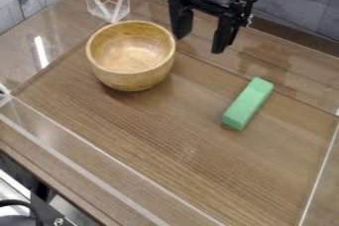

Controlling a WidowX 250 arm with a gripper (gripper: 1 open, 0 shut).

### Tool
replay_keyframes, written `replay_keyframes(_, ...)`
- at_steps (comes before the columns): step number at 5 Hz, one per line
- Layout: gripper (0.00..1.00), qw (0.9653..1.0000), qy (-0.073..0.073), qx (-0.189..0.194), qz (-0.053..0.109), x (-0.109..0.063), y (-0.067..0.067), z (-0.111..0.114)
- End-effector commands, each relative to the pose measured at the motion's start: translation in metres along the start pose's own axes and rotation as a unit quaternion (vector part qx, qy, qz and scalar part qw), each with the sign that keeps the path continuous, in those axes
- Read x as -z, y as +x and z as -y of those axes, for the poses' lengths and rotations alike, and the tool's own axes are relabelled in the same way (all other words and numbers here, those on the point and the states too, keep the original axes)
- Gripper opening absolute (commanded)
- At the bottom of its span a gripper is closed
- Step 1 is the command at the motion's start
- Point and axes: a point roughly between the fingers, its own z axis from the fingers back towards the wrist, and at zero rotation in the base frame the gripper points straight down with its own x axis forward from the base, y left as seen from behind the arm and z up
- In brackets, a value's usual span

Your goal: Put green object into wooden bowl

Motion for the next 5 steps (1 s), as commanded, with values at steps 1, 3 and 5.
replay_keyframes(1, 1.0, 0.9996, -0.006, -0.027, -0.006, 0.007, 0.001, 0.016)
replay_keyframes(3, 1.0, 0.9999, -0.012, -0.007, 0.001, 0.046, 0.012, 0.028)
replay_keyframes(5, 1.0, 0.9995, -0.013, 0.0, 0.029, 0.081, 0.028, 0.049)
